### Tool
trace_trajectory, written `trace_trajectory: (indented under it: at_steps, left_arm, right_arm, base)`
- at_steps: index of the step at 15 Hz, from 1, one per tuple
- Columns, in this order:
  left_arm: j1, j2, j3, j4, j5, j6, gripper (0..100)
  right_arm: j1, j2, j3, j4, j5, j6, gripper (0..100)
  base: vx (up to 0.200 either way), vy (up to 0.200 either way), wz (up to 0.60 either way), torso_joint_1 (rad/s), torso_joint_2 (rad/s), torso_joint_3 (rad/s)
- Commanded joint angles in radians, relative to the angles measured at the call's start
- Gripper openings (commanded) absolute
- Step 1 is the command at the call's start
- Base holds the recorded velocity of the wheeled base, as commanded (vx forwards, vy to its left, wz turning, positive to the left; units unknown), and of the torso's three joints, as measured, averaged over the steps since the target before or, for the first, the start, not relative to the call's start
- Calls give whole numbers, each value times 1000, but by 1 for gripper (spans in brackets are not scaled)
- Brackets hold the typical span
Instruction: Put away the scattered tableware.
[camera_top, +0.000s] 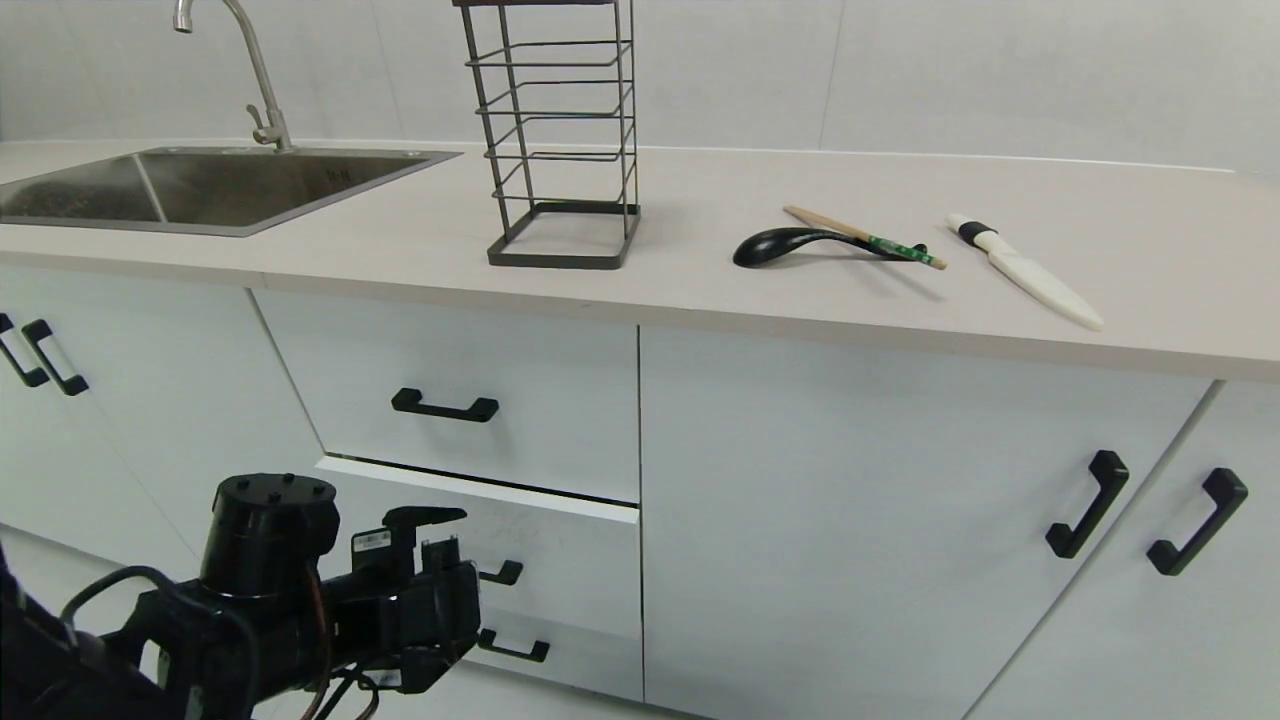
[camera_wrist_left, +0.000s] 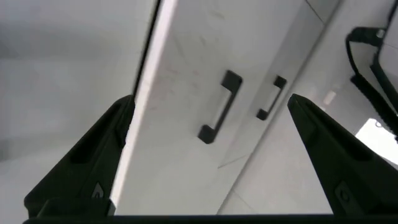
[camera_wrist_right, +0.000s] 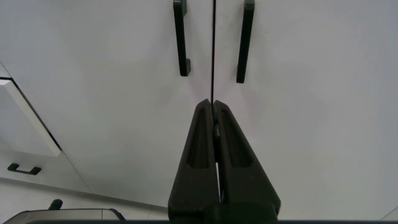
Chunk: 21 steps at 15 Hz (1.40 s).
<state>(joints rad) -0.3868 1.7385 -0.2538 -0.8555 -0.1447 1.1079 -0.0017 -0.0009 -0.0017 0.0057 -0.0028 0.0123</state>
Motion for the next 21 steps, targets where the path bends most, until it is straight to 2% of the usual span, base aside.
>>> trace_trajectory:
  at_steps: [1,5,11,18,21]
  left_arm:
    - [5,-40,-53,29,0,-10,100]
    - [13,73,-193,125,0,-11,100]
    - [13,243,-295,125,2,-10,100]
    - [13,308,-337,118,17,-5,100]
    - [-1,254,-239,118,17,-2,100]
  right_arm:
    - [0,1,0,0,0,0,0]
    - [0,1,0,0,0,0,0]
    - [0,1,0,0,0,0,0]
    - [0,1,0,0,0,0,0]
    - [0,1,0,0,0,0,0]
  base:
    - [0,0,0,0,0,0]
    - [0,0,0,0,0,0]
    - [0,0,0,0,0,0]
    - [0,0,0,0,0,0]
    - [0,0,0,0,0,0]
